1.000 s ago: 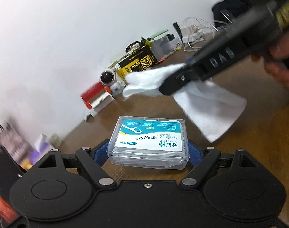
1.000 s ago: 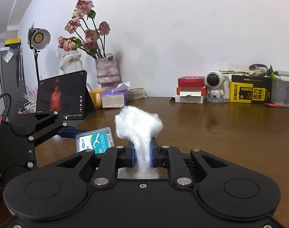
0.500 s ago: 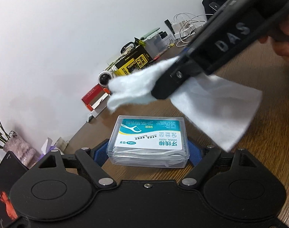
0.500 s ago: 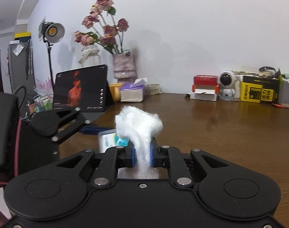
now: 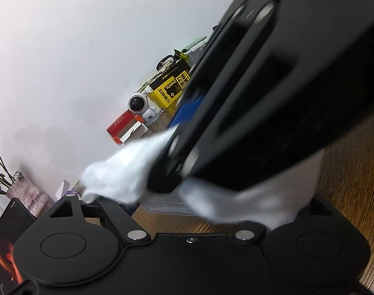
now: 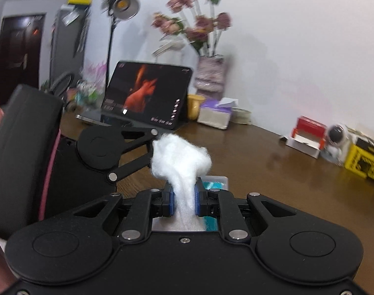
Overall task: Clean container
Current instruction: 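Wipe the floss box lid with the right tool's wipe while the left tool holds it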
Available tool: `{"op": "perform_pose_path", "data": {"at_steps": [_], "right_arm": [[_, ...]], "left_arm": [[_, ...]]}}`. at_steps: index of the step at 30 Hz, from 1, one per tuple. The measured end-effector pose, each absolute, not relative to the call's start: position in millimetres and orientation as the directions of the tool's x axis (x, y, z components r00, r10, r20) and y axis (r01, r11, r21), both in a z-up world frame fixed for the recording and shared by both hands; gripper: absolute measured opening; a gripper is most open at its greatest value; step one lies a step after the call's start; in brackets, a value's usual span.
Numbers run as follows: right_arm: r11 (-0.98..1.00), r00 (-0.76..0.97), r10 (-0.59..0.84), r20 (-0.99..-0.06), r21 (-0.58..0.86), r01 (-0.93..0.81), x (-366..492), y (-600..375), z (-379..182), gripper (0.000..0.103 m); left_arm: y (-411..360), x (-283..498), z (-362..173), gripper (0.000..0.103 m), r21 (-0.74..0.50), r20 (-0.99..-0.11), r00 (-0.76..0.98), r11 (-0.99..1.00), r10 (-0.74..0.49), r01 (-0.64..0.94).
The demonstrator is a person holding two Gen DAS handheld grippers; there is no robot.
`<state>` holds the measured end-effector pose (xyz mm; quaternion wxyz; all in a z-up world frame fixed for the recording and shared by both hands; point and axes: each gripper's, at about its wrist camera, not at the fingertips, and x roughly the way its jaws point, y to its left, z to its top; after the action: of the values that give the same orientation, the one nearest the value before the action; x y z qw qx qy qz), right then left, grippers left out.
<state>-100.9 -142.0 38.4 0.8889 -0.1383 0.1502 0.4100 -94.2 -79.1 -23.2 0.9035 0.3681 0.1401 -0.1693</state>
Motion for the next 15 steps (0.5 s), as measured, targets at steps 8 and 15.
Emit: {"op": "perform_pose_path", "data": {"at_steps": [8, 15], "right_arm": [[0.604, 0.591, 0.72, -0.364, -0.092, -0.792, -93.9, -143.4, 32.3, 0.016], [0.585, 0.568, 0.735, -0.37, -0.079, -0.807, -91.5, -147.5, 30.2, 0.016]], "left_arm": [[-80.6, -85.2, -25.1, 0.081, 0.62, -0.376, 0.904, 0.67, -0.204, 0.409], [-81.8, -76.3, -27.0, 0.081, 0.621, -0.375, 0.906, 0.672, -0.198, 0.404]]}}
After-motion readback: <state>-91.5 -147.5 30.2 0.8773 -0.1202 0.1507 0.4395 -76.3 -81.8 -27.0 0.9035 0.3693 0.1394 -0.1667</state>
